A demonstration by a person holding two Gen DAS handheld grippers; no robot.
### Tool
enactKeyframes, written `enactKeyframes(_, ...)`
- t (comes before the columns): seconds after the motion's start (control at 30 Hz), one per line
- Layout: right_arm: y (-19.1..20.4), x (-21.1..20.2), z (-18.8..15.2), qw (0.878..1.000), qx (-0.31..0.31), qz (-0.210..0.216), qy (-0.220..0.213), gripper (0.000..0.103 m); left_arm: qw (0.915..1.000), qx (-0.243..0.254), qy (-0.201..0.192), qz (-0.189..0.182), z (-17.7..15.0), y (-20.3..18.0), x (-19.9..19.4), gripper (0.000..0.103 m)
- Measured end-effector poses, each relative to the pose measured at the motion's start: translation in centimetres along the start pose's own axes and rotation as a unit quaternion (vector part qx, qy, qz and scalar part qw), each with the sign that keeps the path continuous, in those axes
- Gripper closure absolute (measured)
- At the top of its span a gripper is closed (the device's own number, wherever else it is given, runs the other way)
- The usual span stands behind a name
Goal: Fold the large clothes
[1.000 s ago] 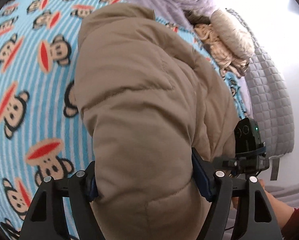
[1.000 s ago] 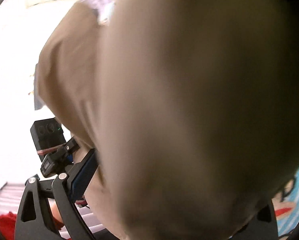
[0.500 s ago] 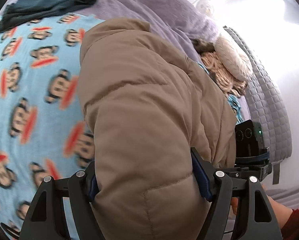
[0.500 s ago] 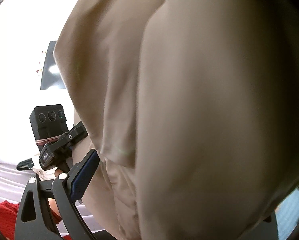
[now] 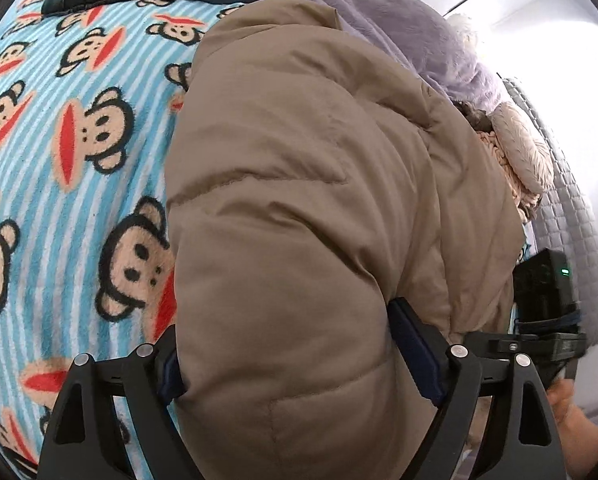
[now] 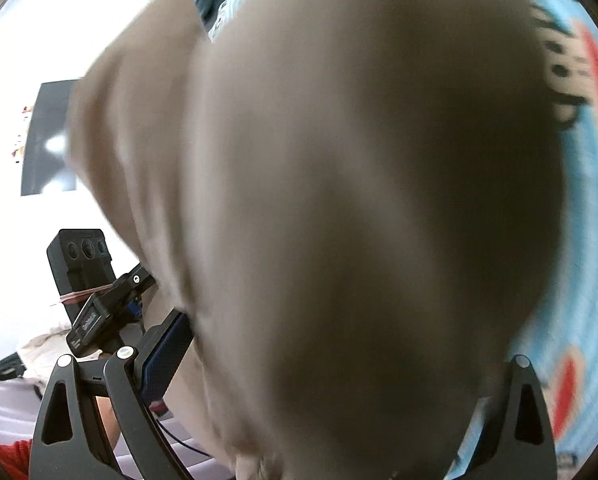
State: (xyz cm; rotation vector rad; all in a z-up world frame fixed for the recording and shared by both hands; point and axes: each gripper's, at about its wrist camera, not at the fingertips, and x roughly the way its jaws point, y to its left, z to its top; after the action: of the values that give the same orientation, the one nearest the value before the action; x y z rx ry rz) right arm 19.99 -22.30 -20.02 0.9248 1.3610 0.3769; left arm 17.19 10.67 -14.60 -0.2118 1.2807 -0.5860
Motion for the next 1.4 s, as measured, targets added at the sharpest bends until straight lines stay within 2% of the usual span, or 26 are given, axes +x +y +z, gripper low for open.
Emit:
enactKeyframes(0.1,-0.1,-4.0,-0.6,0.997,0.005,-0.064,-0.039,0.006,1.0000,-0.004,-0.003,0.003,-0.1,0.1,0.0,0.015)
enactKeyframes(0.17,0.1,-6.6,-1.1,0.994,0.011,-0.077,-0.074,0.007,1.0000,-0.001,-0.005,0.007,-0.2,-0.2,0.1,0.015)
enactKeyframes(0.2,0.6,-7.9,-1.5,0.992,0.011,-0.078,-0.093,0.011,0.9999,0.000,-0.006,0.010,-0.3,-0.4,0.2,0.015)
enactKeyframes(0.23,1.3,-8.7,-1.8,0.991,0.005,-0.080,-0.105,0.028,0.9999,0.001,-0.007,0.012,-0.3,-0.4,0.2,0.015)
enactKeyframes(0.27,1.4,-10.0,-2.3,0.990,-0.004,-0.086,-0.109,0.051,0.9999,0.001,-0.008,0.015,-0.5,-0.5,0.2,0.015)
enactKeyframes(0.33,2.8,-10.4,-2.6,0.987,-0.034,-0.102,-0.117,0.076,0.9997,0.002,-0.011,0.022,-0.8,-1.5,0.5,0.013)
enactKeyframes(0.37,4.3,-9.5,-4.1,0.986,-0.049,-0.105,-0.123,0.077,0.9996,0.002,-0.012,0.025,-0.8,-1.6,0.5,0.013)
enactKeyframes(0.4,5.9,-9.1,-3.1,0.982,-0.077,-0.110,-0.135,0.077,0.9995,0.001,-0.013,0.028,-0.9,-2.3,0.5,0.013)
enactKeyframes(0.43,7.0,-8.3,-5.6,0.979,-0.095,-0.116,-0.142,0.077,0.9994,0.001,-0.014,0.031,-0.9,-2.6,0.6,0.013)
enactKeyframes(0.47,8.9,-7.5,-9.6,0.977,-0.102,-0.120,-0.144,0.077,0.9993,0.002,-0.014,0.035,-0.9,-2.8,0.6,0.012)
enactKeyframes(0.53,8.9,-5.4,-12.0,0.972,-0.115,-0.144,-0.146,0.077,0.9989,0.005,-0.017,0.042,-1.0,-3.2,0.8,0.009)
enactKeyframes(0.57,9.2,-4.0,-11.5,0.966,-0.116,-0.180,-0.143,0.078,0.9989,0.004,-0.018,0.044,-1.0,-3.2,0.9,0.008)
enactKeyframes(0.6,8.7,-3.1,-10.7,0.966,-0.108,-0.192,-0.136,0.078,0.9989,0.000,-0.018,0.044,-0.9,-3.2,1.1,0.008)
enactKeyframes(0.73,4.5,-0.5,-8.4,0.981,-0.058,-0.157,-0.101,0.081,0.9985,-0.013,-0.016,0.050,-0.9,-3.3,2.4,0.005)
enactKeyframes(0.83,3.2,0.1,-7.7,0.985,-0.051,-0.138,-0.094,0.082,0.9977,-0.015,-0.019,0.064,-0.9,-3.9,3.2,0.005)
enactKeyframes(0.97,2.8,0.1,-7.5,0.986,-0.045,-0.134,-0.090,0.082,0.9966,-0.010,-0.019,0.080,-0.9,-4.8,3.5,0.005)
enactKeyframes(1.13,5.1,-1.5,-9.6,0.976,-0.051,-0.193,-0.090,0.077,0.9961,-0.003,-0.021,0.086,-0.9,-5.3,3.5,0.002)
enactKeyframes(1.4,8.6,-5.0,-18.7,0.963,-0.094,-0.224,-0.115,0.077,0.9963,-0.004,-0.023,0.082,-0.5,-5.3,3.8,0.002)
